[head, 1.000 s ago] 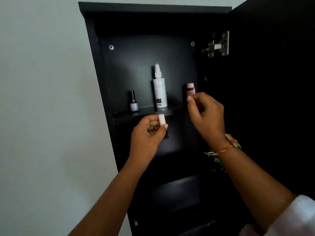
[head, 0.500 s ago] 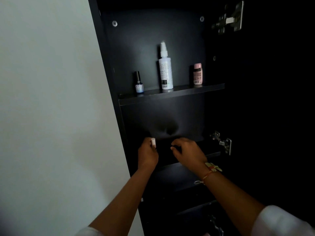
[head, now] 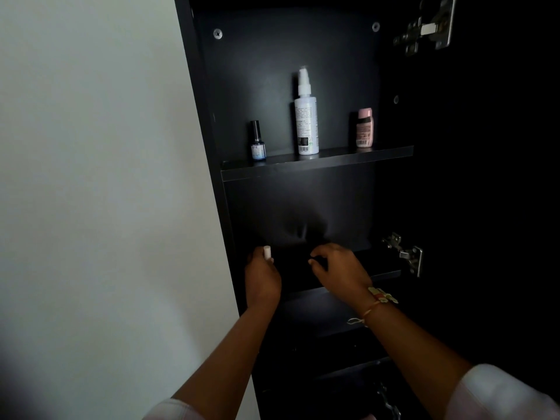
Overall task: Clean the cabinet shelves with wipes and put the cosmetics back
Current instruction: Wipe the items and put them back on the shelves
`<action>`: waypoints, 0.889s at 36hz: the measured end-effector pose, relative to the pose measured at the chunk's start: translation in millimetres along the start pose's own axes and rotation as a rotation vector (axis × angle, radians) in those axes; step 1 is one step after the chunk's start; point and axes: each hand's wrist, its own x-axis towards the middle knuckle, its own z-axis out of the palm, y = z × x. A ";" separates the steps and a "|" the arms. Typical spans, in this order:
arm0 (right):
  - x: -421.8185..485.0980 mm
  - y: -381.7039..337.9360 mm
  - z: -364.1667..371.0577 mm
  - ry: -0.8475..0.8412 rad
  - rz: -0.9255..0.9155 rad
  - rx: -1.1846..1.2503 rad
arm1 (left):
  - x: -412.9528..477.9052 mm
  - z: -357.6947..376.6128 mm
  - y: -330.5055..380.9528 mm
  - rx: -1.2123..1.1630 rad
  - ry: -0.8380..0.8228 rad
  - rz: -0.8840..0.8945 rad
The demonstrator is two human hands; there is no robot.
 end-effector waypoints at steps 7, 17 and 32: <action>-3.6 -0.3 4.2 0.012 0.008 0.001 | -2.3 1.4 -1.6 0.019 0.016 0.000; -19.5 -0.7 3.3 0.129 -0.092 -0.005 | -42.3 -3.0 -5.3 0.026 0.092 0.131; -152.8 42.1 8.0 -0.070 0.189 0.082 | -170.5 36.5 -70.2 0.088 -0.477 0.400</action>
